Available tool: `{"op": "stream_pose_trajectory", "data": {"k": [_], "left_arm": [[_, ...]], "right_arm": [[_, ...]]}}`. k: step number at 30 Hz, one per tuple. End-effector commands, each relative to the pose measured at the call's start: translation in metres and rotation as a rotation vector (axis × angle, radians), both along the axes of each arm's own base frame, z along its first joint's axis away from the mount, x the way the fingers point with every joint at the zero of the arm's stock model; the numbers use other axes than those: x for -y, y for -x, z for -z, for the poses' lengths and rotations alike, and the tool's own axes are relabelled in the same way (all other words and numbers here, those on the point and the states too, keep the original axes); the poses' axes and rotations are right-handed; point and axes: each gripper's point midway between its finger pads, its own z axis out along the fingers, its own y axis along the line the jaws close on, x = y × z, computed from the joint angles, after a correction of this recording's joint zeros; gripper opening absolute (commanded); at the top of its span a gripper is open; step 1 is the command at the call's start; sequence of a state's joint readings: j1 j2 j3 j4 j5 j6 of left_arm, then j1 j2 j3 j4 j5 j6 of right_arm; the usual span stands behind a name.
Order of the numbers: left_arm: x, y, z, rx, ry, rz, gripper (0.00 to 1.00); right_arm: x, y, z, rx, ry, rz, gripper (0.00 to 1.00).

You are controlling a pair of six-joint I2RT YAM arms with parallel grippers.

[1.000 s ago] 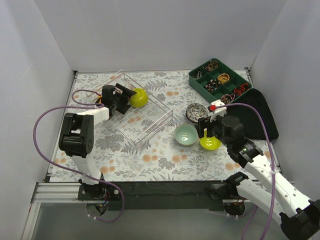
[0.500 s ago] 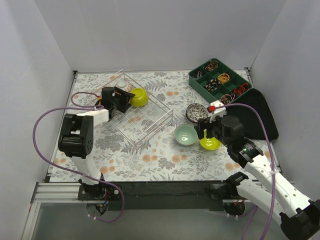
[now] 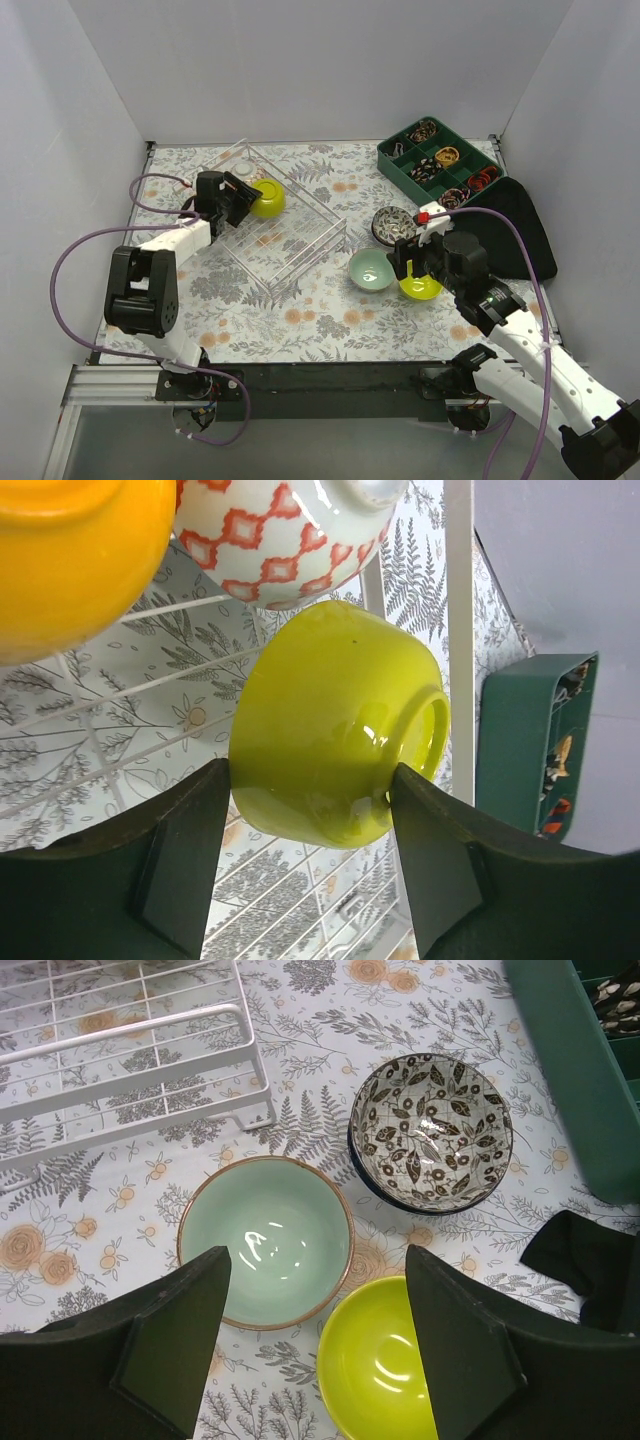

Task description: Unload the bowls from the dish rack

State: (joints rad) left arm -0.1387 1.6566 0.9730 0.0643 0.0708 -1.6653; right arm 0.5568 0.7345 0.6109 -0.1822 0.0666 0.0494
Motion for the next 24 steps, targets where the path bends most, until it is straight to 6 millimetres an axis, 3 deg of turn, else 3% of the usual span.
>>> {"op": "stream_pose_trajectory", "data": {"k": [1, 5, 9, 17, 21, 24], "left_arm": [[-0.013, 0.001, -0.052, 0.131, -0.163, 0.045, 0.38], [-0.018, 0.005, -0.073, 0.187, -0.276, 0.103, 0.37], [-0.011, 0.011, -0.097, 0.275, -0.404, 0.217, 0.36], [0.047, 0.038, -0.144, 0.500, -0.739, 0.539, 0.36], [0.073, 0.059, -0.163, 0.636, -0.900, 0.691, 0.37], [0.096, 0.084, -0.180, 0.757, -0.942, 0.803, 0.38]], "right_arm": [[-0.011, -0.002, -0.023, 0.036, -0.051, -0.036, 0.79], [-0.020, 0.001, -0.030, 0.028, -0.078, -0.078, 0.78], [-0.028, 0.003, -0.039, 0.018, -0.099, -0.121, 0.78], [-0.055, 0.006, -0.066, -0.017, -0.119, -0.262, 0.78], [-0.069, 0.004, -0.101, -0.016, -0.187, -0.302, 0.78], [-0.082, 0.006, -0.114, -0.042, -0.226, -0.360, 0.78]]}}
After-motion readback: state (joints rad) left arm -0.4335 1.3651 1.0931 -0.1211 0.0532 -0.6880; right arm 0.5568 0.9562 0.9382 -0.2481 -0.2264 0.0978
